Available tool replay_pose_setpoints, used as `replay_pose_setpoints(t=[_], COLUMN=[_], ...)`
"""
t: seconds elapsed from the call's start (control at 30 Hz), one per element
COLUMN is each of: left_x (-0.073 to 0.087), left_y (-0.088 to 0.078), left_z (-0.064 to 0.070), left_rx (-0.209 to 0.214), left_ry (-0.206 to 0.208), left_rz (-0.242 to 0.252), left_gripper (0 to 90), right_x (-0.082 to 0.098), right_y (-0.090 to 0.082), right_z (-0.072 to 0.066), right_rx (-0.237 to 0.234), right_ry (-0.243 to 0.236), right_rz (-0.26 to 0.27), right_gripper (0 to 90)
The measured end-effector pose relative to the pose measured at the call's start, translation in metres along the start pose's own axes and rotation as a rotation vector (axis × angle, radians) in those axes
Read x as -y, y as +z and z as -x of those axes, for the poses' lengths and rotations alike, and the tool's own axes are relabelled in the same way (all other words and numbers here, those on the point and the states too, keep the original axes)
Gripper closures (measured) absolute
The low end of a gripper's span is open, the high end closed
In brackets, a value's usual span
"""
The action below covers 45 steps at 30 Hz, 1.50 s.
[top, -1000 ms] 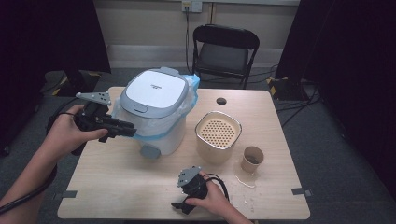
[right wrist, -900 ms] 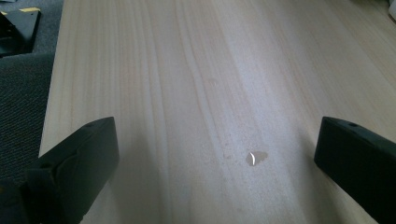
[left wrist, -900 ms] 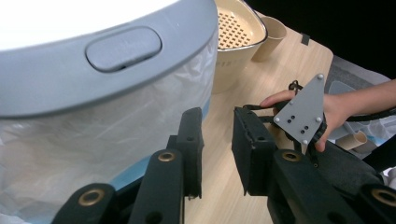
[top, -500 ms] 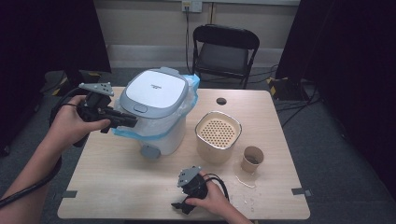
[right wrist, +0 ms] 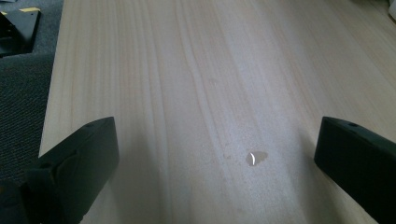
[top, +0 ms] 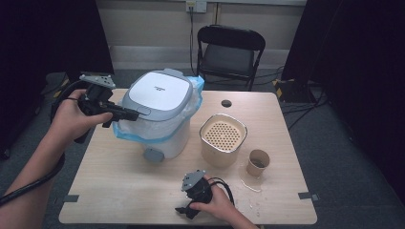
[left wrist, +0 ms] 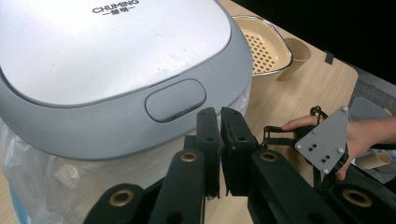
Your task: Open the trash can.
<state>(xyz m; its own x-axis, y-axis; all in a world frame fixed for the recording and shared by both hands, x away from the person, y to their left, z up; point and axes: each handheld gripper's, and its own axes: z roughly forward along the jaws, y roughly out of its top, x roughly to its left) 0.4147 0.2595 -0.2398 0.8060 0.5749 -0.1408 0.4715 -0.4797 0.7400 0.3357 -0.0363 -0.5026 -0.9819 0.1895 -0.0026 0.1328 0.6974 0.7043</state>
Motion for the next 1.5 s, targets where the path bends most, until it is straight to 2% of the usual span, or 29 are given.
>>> replay_pose_setpoints(t=[0.3, 0.57, 0.9, 1.5], left_x=[-0.008, -0.013, -0.017, -0.016], left_y=[0.003, 0.013, 0.017, 0.023], left_z=[-0.005, -0.007, -0.012, -0.016], left_rx=[-0.011, -0.02, -0.033, -0.04], left_ry=[-0.005, -0.01, -0.011, 0.001], left_rz=[0.003, 0.0, 0.003, -0.002], left_gripper=[90.0, 90.0, 90.0, 90.0], right_x=[0.0, 0.0, 0.0, 0.0], right_y=[0.0, 0.0, 0.0, 0.0], right_z=[0.0, 0.0, 0.0, 0.0], right_rx=[-0.001, -0.001, -0.001, -0.001], right_ry=[0.0, 0.0, 0.0, 0.0], right_rz=[0.0, -0.001, -0.001, -0.001], right_gripper=[0.0, 0.0, 0.0, 0.0])
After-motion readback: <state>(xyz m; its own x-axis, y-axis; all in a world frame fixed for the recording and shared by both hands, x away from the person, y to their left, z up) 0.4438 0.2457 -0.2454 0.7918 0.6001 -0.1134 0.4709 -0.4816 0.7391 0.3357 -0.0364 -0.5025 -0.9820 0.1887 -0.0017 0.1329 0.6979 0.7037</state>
